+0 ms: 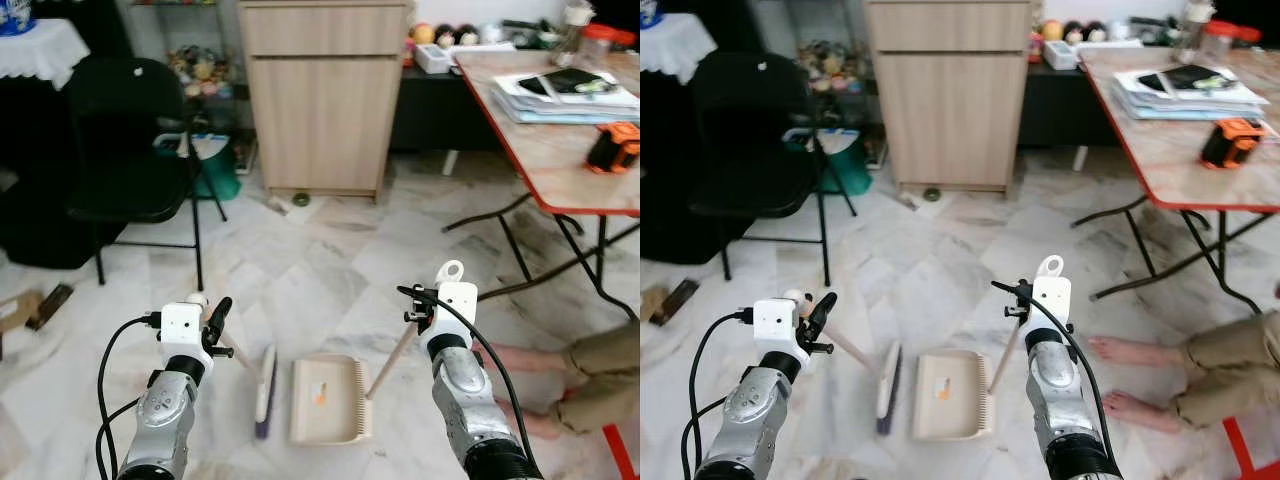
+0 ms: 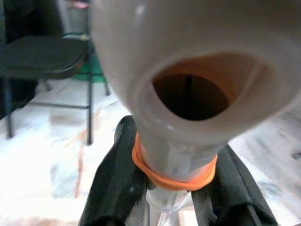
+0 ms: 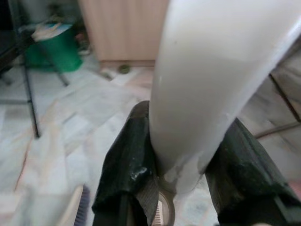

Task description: Sweep floor

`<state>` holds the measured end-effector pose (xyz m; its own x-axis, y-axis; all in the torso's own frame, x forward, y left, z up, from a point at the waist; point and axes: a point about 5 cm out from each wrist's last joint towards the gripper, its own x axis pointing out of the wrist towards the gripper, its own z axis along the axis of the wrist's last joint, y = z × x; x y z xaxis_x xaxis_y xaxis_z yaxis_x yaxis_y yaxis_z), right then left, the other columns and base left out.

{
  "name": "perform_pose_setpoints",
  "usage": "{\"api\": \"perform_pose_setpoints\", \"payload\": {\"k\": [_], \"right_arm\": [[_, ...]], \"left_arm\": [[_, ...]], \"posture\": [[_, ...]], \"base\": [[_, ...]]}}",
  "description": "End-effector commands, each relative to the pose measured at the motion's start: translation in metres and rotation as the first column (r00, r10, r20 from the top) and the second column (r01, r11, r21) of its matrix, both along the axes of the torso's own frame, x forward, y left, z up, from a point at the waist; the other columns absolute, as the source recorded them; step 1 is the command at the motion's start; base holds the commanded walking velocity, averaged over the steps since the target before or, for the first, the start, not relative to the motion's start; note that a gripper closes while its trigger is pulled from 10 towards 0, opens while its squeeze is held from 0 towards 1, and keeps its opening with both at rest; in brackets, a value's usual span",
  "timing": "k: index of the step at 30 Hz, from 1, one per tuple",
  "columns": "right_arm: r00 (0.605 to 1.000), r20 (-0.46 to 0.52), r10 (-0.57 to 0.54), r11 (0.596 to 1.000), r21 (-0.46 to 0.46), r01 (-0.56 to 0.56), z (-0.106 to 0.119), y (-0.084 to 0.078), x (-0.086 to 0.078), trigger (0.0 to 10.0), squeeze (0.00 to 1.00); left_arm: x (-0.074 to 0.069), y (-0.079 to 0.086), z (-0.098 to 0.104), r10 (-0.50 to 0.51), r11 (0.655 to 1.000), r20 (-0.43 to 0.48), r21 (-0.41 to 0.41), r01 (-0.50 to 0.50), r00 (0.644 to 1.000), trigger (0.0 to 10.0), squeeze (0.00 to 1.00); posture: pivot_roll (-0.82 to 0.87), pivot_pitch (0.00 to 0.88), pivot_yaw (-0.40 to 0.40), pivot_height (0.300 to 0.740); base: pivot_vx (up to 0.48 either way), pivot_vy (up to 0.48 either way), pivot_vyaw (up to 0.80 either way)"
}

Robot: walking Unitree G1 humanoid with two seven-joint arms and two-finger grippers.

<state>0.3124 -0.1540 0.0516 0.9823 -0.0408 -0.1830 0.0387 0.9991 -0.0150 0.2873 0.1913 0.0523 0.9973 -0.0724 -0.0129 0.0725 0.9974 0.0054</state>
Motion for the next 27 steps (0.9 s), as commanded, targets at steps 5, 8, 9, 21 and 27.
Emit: {"api": "perform_pose_setpoints", "payload": {"k": [5, 8, 9, 21, 27], "right_arm": [[0.998, 0.066, 0.019, 1.0, 0.007, -0.02, 0.0129, 0.0041, 0.0055, 10.0, 0.0], [0.997, 0.068, 0.023, 1.0, 0.003, -0.023, 0.0133, 0.0043, 0.0057, 10.0, 0.0], [0.997, 0.069, 0.024, 1.0, 0.002, -0.024, 0.0135, 0.0044, 0.0059, 10.0, 0.0], [0.997, 0.073, 0.029, 1.0, 0.003, -0.029, 0.0146, 0.0049, 0.0064, 10.0, 0.0], [0.997, 0.075, 0.033, 0.999, 0.002, -0.033, 0.0153, 0.0058, 0.0072, 10.0, 0.0]], "left_arm": [[0.0031, 0.0013, 0.0073, 0.011, 1.0, 0.032, 0.016, -0.011, 0.999, 10.0, 0.0], [0.0032, 0.0012, 0.0074, 0.013, 1.0, 0.033, 0.016, -0.013, 0.999, 10.0, 0.0], [0.0033, 0.0011, 0.0075, 0.013, 1.0, 0.033, 0.015, -0.013, 0.999, 10.0, 0.0], [0.0031, 0.0002, 0.0069, 0.024, 1.0, 0.03, 0.015, -0.025, 0.999, 10.0, 0.0], [0.0039, 0.0017, 0.0074, 0.032, 0.999, 0.031, 0.017, -0.033, 0.999, 10.0, 0.0]], "posture": [[-0.01, 0.091, -0.011, 0.74], [-0.01, 0.093, -0.011, 0.74], [-0.01, 0.097, -0.012, 0.74], [-0.01, 0.106, -0.014, 0.74], [-0.01, 0.109, -0.013, 0.74]], "base": [[0.0, 0.0, 0.79], [0.0, 0.0, 0.79], [0.0, 0.0, 0.79], [0.0, 0.0, 0.79], [0.0, 0.0, 0.79]]}}
